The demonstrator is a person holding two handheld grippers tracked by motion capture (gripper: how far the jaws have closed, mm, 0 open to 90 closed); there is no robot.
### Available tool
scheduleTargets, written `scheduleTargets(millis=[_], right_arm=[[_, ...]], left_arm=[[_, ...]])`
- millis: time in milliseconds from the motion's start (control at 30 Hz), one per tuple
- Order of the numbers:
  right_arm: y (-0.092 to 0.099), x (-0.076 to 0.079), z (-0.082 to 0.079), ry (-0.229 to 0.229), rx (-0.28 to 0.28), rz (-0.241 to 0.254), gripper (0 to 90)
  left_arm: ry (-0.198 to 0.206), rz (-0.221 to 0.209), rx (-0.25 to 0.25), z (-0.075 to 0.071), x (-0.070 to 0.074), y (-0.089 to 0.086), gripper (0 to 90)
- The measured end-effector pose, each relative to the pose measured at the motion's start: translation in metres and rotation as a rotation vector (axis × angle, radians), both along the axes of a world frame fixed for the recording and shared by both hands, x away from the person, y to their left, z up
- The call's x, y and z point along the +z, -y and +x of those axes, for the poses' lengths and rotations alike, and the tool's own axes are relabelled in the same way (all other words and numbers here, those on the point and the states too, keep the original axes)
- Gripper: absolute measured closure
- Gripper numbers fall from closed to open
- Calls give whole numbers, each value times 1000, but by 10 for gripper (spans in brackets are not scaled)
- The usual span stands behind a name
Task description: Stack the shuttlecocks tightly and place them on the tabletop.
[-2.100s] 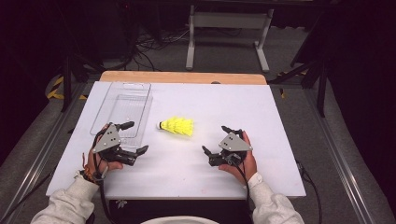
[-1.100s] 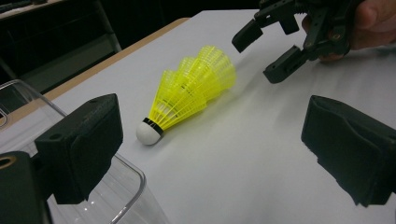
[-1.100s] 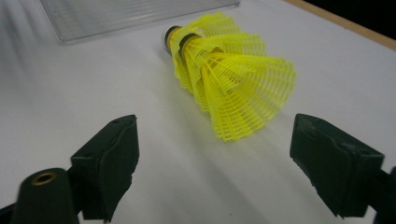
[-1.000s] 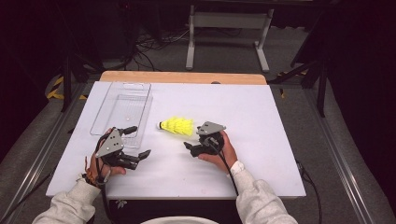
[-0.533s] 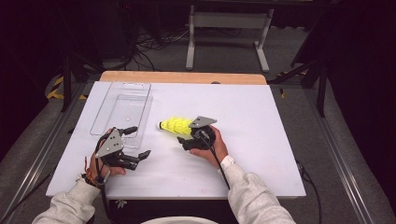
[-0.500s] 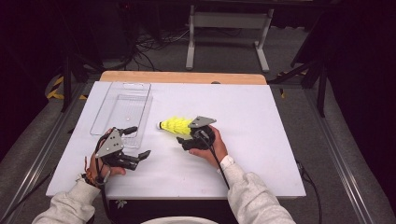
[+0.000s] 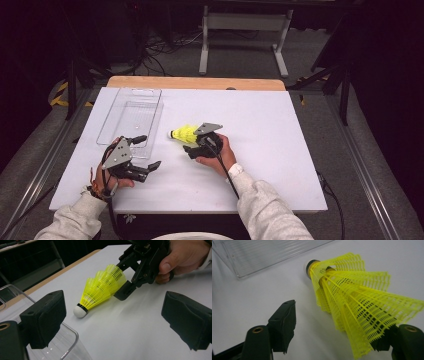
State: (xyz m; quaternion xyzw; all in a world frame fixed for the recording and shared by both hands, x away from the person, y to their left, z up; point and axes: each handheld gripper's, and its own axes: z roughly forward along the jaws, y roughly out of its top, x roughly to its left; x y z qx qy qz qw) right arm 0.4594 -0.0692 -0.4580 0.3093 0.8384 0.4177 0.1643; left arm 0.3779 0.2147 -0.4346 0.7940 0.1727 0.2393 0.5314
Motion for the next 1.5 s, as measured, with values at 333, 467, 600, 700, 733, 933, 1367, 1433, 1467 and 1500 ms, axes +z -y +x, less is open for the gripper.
scheduleTargets(millis=[333, 467, 600, 700, 733, 933, 1367, 1433, 1467, 1500], right_arm=[[-13, -3, 7, -9, -27, -13, 411], [-15, -2, 9, 3, -53, -24, 476], [-18, 1, 11, 12, -78, -17, 567], [-18, 1, 12, 20, -92, -30, 670], [-18, 2, 14, 13, -93, -26, 710], [-20, 2, 13, 23, -86, -49, 802], [-25, 2, 11, 60, -83, -65, 862], [-25, 3, 11, 69, -81, -64, 864], [-24, 3, 10, 70, -83, -62, 865], [-24, 3, 10, 70, -83, -62, 865]], left_arm=[[1, 3, -4, 0, 0, 0, 66], [1, 10, -8, 0, 0, 1, 65], [1, 4, -9, -1, 0, 1, 66], [-2, 5, -8, 0, 0, 0, 66], [-1, 8, -8, 0, 0, 0, 66], [-4, 7, -6, 0, 0, -1, 66], [-8, 10, -1, 1, -1, -2, 65], [-7, 11, 0, 0, -1, -2, 65], [-7, 11, 0, 0, -1, -2, 65], [-6, 14, 0, 1, -1, -2, 65]])
